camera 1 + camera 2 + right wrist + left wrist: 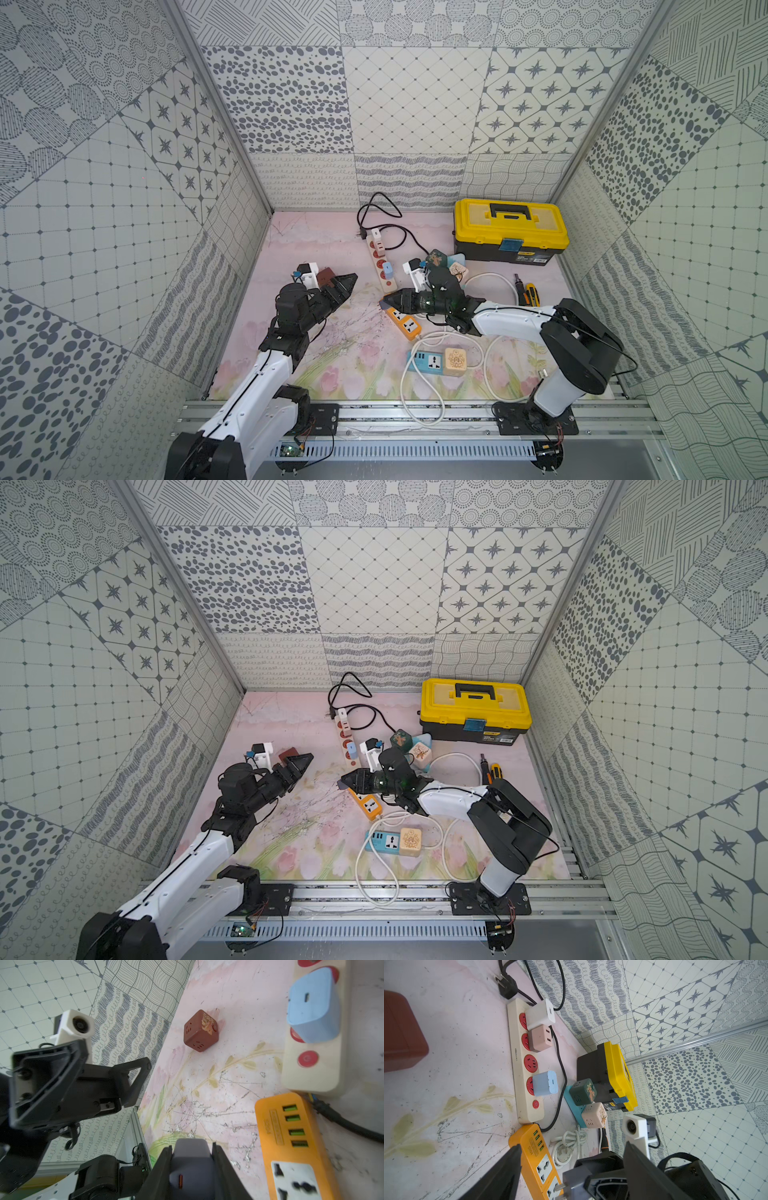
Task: Pull the plug off the socket
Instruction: Place the plug at the corner of the board.
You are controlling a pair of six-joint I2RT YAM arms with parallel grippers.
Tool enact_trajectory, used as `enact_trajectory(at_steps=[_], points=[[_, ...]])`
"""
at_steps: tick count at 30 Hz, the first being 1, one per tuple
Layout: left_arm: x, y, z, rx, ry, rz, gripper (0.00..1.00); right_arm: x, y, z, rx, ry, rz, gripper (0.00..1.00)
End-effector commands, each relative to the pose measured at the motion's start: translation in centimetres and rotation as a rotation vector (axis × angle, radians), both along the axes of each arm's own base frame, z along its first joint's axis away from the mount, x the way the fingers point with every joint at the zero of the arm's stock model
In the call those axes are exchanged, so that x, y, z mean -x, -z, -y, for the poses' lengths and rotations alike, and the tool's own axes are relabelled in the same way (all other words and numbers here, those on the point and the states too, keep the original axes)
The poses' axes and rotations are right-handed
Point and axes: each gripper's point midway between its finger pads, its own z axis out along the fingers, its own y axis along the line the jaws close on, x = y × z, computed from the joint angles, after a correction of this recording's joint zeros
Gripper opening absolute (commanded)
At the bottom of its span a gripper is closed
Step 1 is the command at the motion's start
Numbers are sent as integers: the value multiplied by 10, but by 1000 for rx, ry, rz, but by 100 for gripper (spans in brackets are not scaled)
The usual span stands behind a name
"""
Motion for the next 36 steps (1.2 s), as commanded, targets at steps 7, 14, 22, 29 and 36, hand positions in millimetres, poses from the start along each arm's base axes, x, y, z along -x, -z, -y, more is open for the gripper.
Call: enact_trajectory(at_steps=[7,14,22,29,36], points=[[22,-2,-66,-129,-357,-122,80,-34,25,-83,86,4,-10,15],[35,-16,-80,-149,-428,-66,80,-56,43,-133,106,19,-36,16],[38,-16,-78,-145,-413,-60,79,-59,58,-178,137,-30,-30,20],[41,-25,-66,-129,-343,-12,79,-56,46,-179,139,-67,15,49],[40,-42,-32,-46,-160,111,79,-36,-14,-127,84,-77,189,63]])
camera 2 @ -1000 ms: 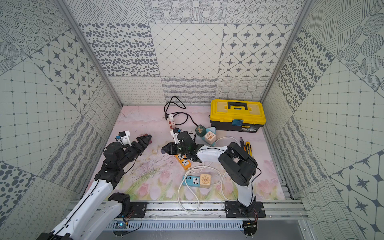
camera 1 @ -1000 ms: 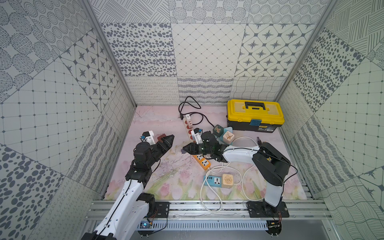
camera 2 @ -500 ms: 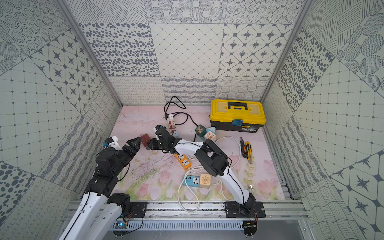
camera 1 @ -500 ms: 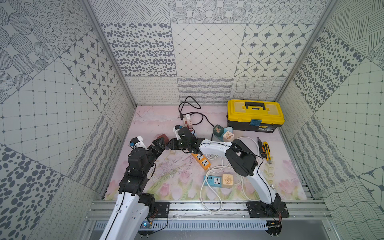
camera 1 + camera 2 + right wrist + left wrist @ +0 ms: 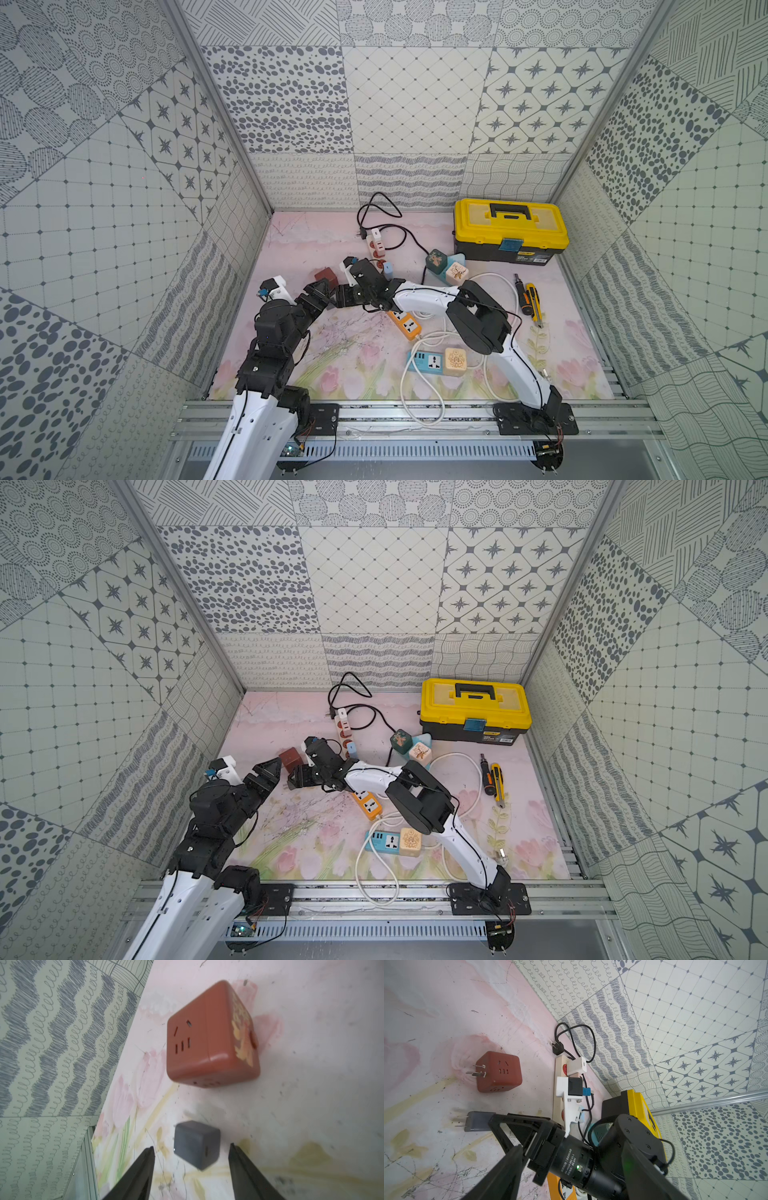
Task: Pull the plug off the socket
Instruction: Place the plug at the corner of the board, then remove the plug from the socket.
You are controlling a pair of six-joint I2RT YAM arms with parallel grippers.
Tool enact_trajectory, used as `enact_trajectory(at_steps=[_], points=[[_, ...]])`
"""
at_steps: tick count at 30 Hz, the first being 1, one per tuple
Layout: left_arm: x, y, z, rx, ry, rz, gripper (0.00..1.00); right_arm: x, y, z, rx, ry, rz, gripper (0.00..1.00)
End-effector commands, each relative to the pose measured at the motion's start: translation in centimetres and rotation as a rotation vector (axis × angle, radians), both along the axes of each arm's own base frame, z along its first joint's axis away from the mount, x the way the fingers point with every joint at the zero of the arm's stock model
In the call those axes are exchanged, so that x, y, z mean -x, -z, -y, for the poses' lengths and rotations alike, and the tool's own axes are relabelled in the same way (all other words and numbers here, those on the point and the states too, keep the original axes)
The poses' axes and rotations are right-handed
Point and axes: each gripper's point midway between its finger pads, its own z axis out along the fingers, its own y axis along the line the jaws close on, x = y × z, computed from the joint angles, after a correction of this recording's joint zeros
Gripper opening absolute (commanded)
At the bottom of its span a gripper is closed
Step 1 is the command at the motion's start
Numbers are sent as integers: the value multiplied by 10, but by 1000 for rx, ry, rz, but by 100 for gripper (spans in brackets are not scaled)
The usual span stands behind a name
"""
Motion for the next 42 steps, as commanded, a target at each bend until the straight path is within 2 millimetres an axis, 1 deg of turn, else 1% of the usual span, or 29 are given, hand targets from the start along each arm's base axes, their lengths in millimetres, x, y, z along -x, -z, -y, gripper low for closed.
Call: enact_trajectory(at_steps=[1,2,5,8,11,13,14,16,17,19,21,22,25,27,30,33,36,39,40,41,42], points=[[0,-27,34,45,204,161,79,6,-86,23,-141,-23,209,62],[1,-32,42,63,253,196,78,13,-96,37,-145,-22,249,62],[5,-43,62,115,378,281,78,34,-117,81,-135,-13,344,62],[8,-47,79,169,481,327,78,55,-128,132,-87,12,431,62],[11,-46,98,198,584,341,77,71,-127,188,-20,84,473,63],[15,-44,117,195,659,341,76,82,-127,227,14,145,478,63],[17,-43,126,188,690,340,76,86,-127,242,23,174,476,63],[25,-35,152,156,775,324,76,97,-128,275,34,243,473,64],[29,-32,164,134,813,314,76,101,-129,288,30,276,469,65],[40,-15,189,85,899,255,75,110,-121,317,30,345,448,67],[53,9,208,37,977,165,74,118,-117,336,14,390,424,67],[60,23,217,17,1013,106,73,123,-113,344,7,407,405,68],[81,65,229,-51,1072,-71,72,135,-101,355,7,416,336,68],[94,89,230,-104,1083,-177,72,142,-92,357,27,401,276,68],[106,118,224,-196,1063,-317,72,154,-74,357,79,377,166,68],[111,135,218,-225,1027,-410,72,161,-60,356,143,363,102,68],[111,144,219,-214,999,-451,72,164,-52,354,216,365,90,69],[108,149,222,-215,971,-468,72,164,-50,352,296,374,106,73],[107,151,224,-214,970,-472,72,165,-44,353,331,375,106,75],[107,153,225,-213,968,-478,72,164,-54,349,334,378,116,79],[106,154,226,-213,965,-486,72,164,-54,346,353,374,119,81]])
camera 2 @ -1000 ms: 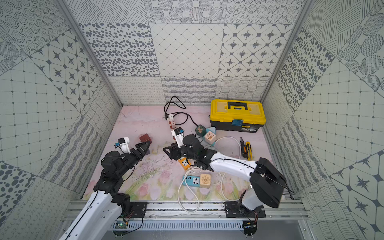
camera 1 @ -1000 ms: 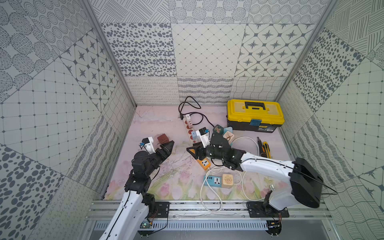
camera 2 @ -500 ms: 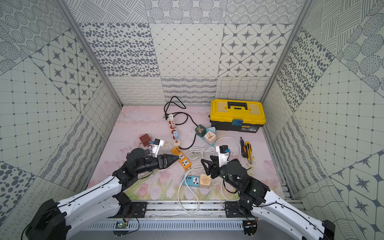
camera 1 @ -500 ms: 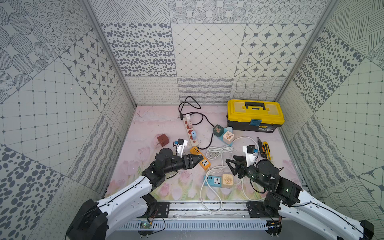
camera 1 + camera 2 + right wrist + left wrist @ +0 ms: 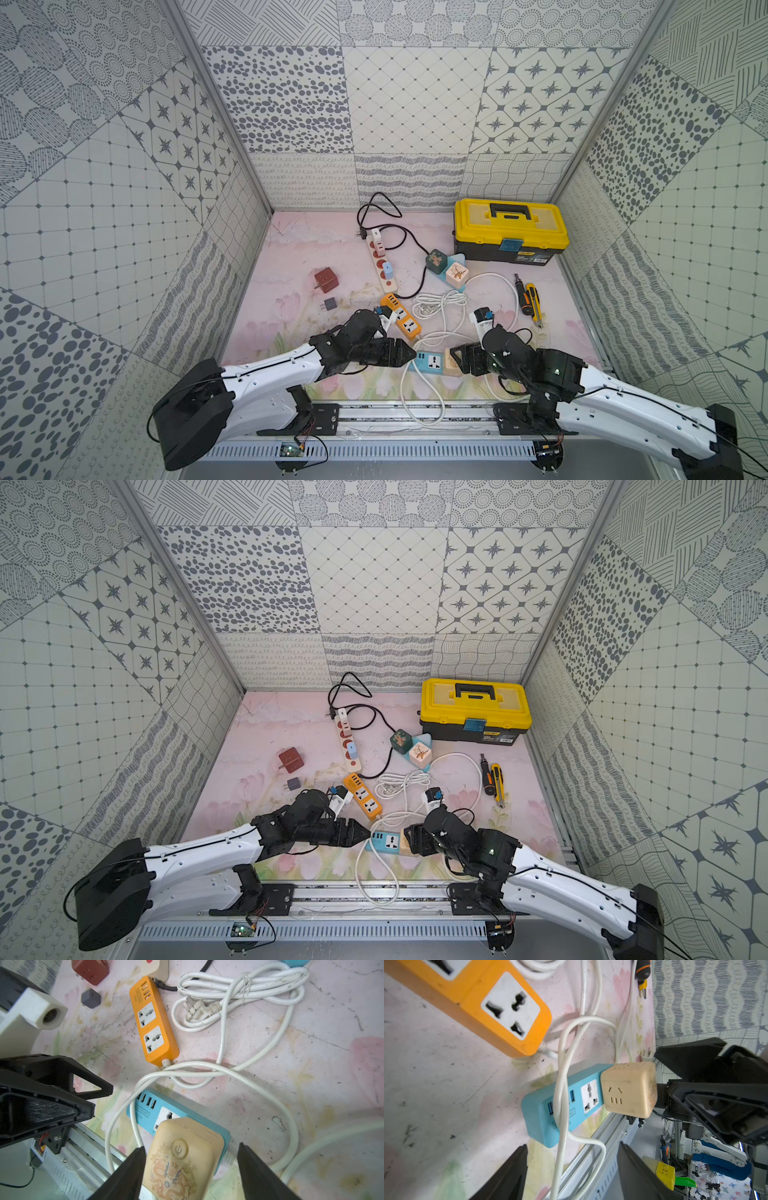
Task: Pull the plug off the socket
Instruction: Remove the plug from the socket.
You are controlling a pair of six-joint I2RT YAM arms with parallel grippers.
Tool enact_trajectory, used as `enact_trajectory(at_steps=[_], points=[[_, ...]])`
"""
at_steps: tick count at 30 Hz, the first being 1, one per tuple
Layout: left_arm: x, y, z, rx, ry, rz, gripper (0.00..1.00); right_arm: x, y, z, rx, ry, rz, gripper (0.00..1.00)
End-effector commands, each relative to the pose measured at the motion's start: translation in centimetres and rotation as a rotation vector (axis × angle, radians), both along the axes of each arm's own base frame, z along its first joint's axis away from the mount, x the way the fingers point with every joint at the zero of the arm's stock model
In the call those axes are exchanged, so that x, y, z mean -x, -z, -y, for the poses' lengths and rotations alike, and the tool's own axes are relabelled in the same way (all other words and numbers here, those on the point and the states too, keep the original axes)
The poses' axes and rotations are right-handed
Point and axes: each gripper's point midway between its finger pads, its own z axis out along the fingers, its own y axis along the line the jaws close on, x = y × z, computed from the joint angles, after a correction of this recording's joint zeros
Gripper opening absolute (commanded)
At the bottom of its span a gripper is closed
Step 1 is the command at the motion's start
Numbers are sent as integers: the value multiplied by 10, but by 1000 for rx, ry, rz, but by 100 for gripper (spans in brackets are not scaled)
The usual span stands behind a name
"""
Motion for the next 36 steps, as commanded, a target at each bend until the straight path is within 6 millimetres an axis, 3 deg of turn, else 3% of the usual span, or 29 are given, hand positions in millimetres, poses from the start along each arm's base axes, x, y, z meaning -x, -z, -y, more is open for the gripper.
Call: enact_trajectory(at_steps=[1,9,16,28,36], points=[[-5,16,-4,-84,-54,-25,72,-7,-14,-4,30,51,34,83],[-8,23,2,-94,-87,-52,72,1,-6,-11,136,154,-55,93],[-15,29,6,-106,-161,-73,71,11,8,-12,228,233,-112,93],[-11,55,9,-235,-172,-125,60,14,26,-20,307,255,-165,79],[-1,77,-3,-366,-156,-179,53,13,33,-20,348,243,-162,57]])
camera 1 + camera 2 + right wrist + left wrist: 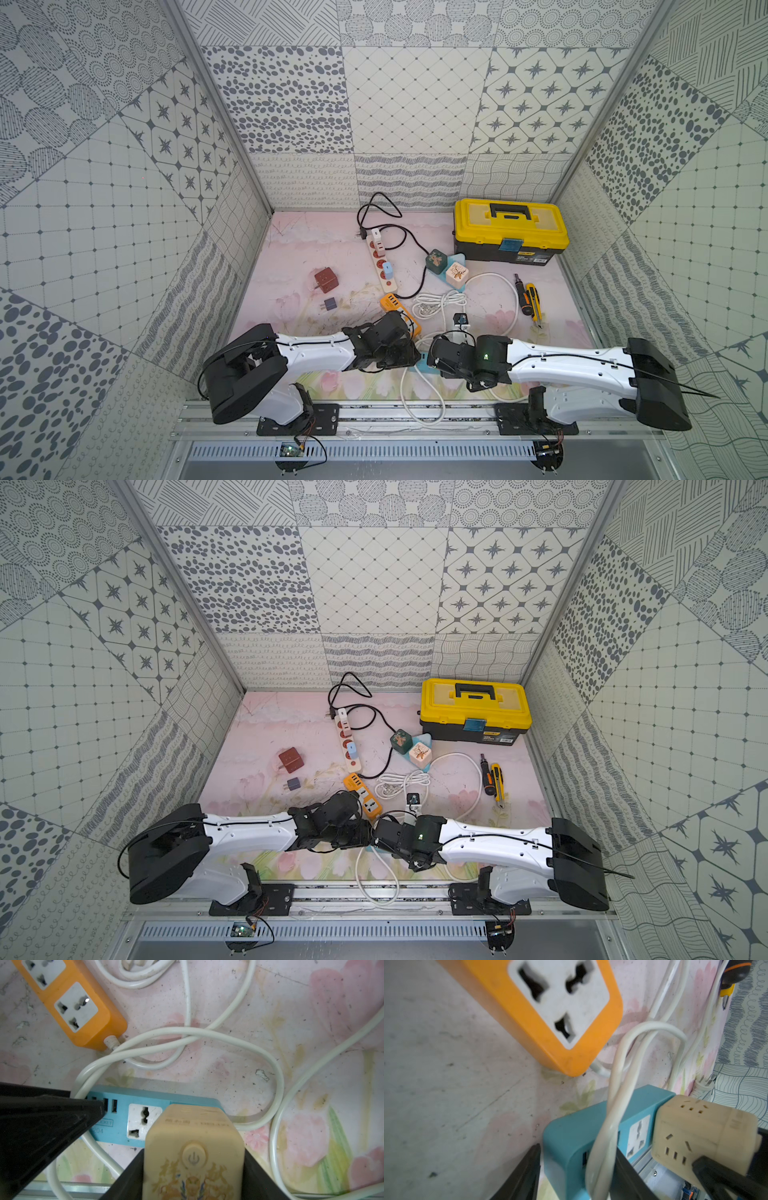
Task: Pull the plug off the socket
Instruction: Remove the plug from the socket.
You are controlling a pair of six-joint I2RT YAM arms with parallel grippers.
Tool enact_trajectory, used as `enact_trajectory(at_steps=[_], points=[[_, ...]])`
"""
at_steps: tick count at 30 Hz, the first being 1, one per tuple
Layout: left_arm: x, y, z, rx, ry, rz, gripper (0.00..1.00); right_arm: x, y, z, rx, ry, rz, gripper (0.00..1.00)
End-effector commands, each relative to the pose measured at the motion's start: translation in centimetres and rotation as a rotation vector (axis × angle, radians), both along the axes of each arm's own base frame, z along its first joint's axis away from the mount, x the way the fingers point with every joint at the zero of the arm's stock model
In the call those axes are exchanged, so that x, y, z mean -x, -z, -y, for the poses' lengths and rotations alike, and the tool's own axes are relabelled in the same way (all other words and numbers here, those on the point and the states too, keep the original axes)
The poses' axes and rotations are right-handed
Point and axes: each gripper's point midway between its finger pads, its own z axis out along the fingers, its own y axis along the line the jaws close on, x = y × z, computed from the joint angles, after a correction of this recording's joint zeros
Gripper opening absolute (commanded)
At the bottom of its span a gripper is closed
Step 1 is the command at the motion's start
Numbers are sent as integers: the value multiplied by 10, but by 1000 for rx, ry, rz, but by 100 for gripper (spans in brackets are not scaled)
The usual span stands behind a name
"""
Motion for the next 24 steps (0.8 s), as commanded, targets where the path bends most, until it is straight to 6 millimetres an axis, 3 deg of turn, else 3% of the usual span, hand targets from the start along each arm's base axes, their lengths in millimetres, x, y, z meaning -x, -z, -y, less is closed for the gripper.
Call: enact_trajectory(at_steps=[1,3,7,10,14,18,21,24], points=[[11,29,-32,-187,-31,-65,53,1,0,-2,16,-16,-6,52],[14,32,-37,-211,-28,-70,52,2,1,-1,12,-13,-15,46],[15,36,-47,-256,-25,-62,52,2,-1,-21,-25,-39,-31,43],[13,36,-48,-267,-28,-57,52,2,1,-27,42,-57,-55,43],[13,40,-51,-282,-26,-52,52,2,6,-22,-2,-67,-94,44],[14,44,-51,-291,-19,-56,52,2,9,0,-203,-24,-117,43],[14,47,-51,-292,-18,-61,52,6,6,14,-224,0,-100,42],[12,46,-49,-293,-14,-58,52,10,4,3,-178,-47,-78,41]])
